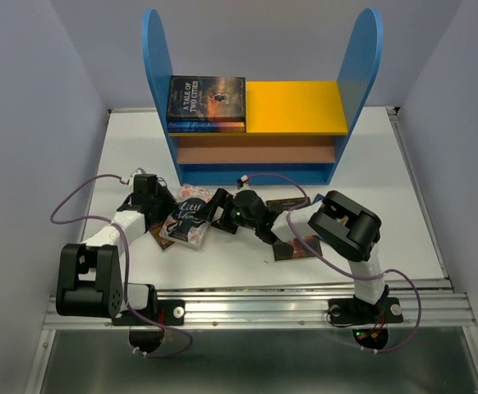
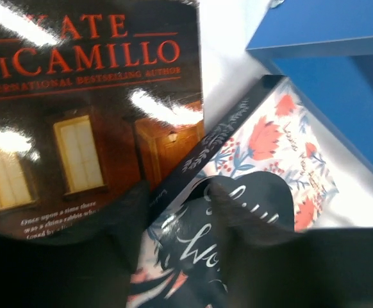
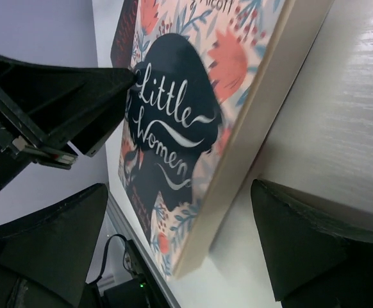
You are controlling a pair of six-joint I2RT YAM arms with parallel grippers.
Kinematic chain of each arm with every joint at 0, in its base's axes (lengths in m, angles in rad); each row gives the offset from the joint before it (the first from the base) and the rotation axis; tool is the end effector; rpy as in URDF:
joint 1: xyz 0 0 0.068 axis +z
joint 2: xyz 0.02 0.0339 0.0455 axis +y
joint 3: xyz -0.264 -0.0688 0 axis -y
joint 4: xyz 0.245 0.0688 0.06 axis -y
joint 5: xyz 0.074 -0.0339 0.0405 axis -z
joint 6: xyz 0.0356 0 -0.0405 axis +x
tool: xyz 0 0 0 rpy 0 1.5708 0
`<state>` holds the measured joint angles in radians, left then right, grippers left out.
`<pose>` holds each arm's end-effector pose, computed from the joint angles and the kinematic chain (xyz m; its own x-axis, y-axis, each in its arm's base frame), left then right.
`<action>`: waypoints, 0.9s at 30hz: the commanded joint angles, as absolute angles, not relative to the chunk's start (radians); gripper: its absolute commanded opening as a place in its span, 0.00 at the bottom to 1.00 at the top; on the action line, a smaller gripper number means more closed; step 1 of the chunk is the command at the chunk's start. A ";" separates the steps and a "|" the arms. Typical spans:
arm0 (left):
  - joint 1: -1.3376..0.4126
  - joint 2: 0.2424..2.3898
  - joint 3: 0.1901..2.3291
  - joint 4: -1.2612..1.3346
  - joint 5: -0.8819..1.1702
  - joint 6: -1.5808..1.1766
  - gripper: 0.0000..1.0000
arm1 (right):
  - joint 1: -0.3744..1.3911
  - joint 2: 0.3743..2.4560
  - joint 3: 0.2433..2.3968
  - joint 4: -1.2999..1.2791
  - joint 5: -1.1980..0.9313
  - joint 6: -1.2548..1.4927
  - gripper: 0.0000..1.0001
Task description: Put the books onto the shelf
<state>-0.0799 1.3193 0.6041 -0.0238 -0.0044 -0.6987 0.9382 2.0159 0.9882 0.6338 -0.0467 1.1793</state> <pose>0.2588 -0.0206 0.1800 -0.5633 -0.6002 -0.5678 -0.3732 0.7980 -0.4732 0.2427 0.3339 0.1310 -0.8548 0.3957 -0.3358 -0.1074 0.4982 0.8604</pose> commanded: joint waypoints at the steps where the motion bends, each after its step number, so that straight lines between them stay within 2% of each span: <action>1: -0.075 1.279 0.535 0.026 0.098 -0.686 0.38 | 0.948 2.060 1.029 0.572 -0.006 1.210 1.00; 4: -0.078 1.259 0.491 0.060 0.155 -0.693 0.26 | 0.948 2.077 1.045 0.565 -0.020 1.221 1.00; 6: -0.078 1.247 0.471 0.061 0.173 -0.704 0.22 | 0.948 2.083 1.048 0.561 -0.026 1.229 1.00; 11: -0.083 1.230 0.426 0.080 0.181 -0.715 0.20 | 0.948 2.066 1.051 0.571 -0.014 1.183 0.97; 15: -0.101 1.246 0.413 0.113 0.228 -0.727 0.17 | 0.948 2.068 1.026 0.718 -0.077 1.183 0.80; 18: -0.126 1.253 0.402 0.124 0.232 -0.747 0.15 | 0.948 2.074 1.035 0.799 -0.112 1.140 0.55; 24: -0.146 1.230 0.387 0.129 0.242 -0.762 0.14 | 0.948 2.028 1.002 0.906 -0.127 1.063 0.30; 27: -0.155 1.203 0.382 0.132 0.256 -0.773 0.14 | 0.948 2.016 0.982 0.965 -0.141 1.042 0.01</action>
